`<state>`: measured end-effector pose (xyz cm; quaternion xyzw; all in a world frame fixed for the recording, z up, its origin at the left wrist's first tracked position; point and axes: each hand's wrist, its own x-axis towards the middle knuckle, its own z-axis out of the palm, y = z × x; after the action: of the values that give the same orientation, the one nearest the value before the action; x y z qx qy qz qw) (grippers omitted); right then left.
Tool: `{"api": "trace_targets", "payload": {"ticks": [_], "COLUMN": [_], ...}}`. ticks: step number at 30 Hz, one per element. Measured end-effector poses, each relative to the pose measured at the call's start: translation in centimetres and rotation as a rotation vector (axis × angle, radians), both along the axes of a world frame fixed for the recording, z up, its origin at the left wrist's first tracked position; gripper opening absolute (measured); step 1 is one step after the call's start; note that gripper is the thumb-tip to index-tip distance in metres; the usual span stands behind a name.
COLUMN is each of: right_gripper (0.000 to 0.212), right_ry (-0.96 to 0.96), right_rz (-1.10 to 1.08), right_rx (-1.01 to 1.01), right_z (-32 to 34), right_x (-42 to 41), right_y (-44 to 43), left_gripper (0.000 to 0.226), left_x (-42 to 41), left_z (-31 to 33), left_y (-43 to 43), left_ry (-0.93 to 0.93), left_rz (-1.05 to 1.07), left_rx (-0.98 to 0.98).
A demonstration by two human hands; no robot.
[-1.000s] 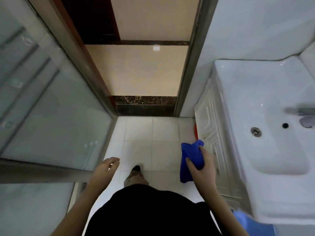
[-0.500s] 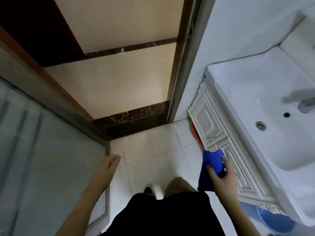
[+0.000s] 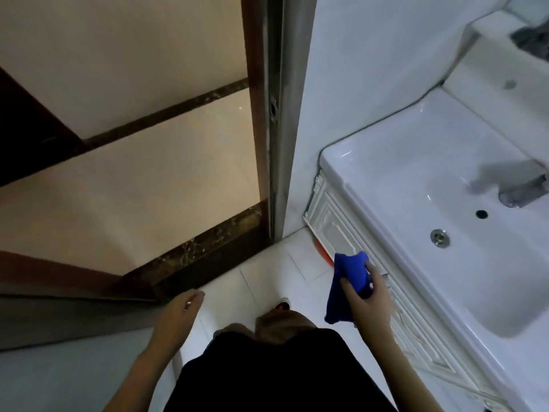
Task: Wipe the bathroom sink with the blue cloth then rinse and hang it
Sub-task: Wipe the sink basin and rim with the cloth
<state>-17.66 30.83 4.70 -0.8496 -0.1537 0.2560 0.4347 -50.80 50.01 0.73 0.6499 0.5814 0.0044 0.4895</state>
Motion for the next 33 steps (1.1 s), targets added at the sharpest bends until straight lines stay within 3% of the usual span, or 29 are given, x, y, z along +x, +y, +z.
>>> {"api": "trace_targets", "payload": {"ticks": [9, 13, 17, 21, 27, 33], "right_gripper": [0.054, 0.055, 0.057, 0.054, 0.051, 0.049], "right_ry": [0.059, 0.06, 0.018, 0.006, -0.006, 0.032], "right_rz": [-0.292, -0.532, -0.828, -1.079, -1.227, -1.112], "right_rx": [0.083, 0.025, -0.015, 0.035, 0.084, 0.177], "right_z": [1.8, 0.7, 1.0, 2.3, 2.8, 1.5], "right_x": [5.5, 6.8, 7.4, 8.8, 12.5, 20.5], "right_y": [4.4, 3.1, 1.8, 0.8, -0.1, -0.9], "left_gripper": [0.02, 0.017, 0.017, 0.018, 0.015, 0.016], "left_x": [15.6, 25.1, 36.0, 45.1, 52.5, 56.4], "left_z": [1.4, 1.3, 1.7, 4.1, 4.9, 2.2], "left_y": [13.3, 15.4, 15.7, 13.7, 11.5, 8.7], "left_ry": [-0.038, -0.111, -0.158, -0.319, -0.36, -0.285], "left_rz": [-0.438, -0.661, -1.021, -1.228, -1.342, -1.208], "left_rx": [0.061, 0.109, -0.001, -0.026, -0.018, -0.001]}}
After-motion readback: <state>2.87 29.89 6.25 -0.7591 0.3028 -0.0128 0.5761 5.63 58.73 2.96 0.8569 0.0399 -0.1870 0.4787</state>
